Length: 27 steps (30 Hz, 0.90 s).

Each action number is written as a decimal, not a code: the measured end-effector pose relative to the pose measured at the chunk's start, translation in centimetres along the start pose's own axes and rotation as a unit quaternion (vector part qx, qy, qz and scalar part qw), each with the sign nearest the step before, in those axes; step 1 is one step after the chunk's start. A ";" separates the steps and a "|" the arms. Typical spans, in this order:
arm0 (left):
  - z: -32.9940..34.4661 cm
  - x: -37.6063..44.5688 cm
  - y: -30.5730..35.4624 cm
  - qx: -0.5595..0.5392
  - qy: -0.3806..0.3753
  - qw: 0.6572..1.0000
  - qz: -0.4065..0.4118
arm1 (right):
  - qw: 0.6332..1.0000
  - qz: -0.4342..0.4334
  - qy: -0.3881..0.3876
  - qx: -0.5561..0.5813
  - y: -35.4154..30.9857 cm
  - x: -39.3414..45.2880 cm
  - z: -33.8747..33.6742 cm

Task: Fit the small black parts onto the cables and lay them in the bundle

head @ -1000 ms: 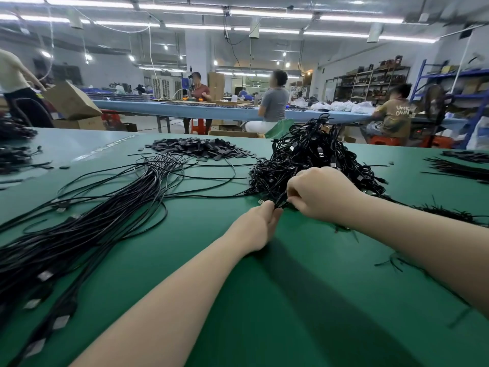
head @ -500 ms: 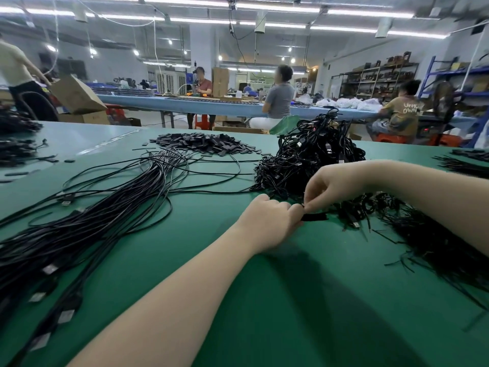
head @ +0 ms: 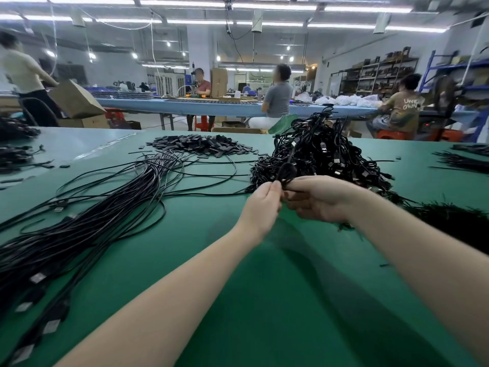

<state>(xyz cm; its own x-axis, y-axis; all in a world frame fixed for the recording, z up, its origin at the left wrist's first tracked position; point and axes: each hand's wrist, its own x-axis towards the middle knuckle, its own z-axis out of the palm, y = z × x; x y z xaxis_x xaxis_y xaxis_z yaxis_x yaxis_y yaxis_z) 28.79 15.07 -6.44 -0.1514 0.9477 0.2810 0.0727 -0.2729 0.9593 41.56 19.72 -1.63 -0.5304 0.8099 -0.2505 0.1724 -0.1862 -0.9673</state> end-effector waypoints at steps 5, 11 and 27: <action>-1.0 0.6 -0.5 0.066 0.076 0.994 -0.046 | 0.981 -0.073 0.173 0.049 1.9 1.7 4.1; -2.2 1.0 0.3 0.046 0.092 0.992 -0.067 | 0.969 -0.136 0.204 0.015 2.2 1.7 5.0; -2.1 0.5 1.9 0.008 0.043 0.999 -0.022 | 0.940 -0.222 0.240 -0.100 1.7 0.7 3.9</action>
<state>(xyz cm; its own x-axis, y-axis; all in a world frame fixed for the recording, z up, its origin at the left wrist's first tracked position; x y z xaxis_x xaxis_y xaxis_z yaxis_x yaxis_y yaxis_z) 26.81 14.71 -4.47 -0.2389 0.9408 0.2405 0.0800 -0.2278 0.9704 38.20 17.82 -3.61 -0.1592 0.9499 0.2691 0.2000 0.2979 -0.9334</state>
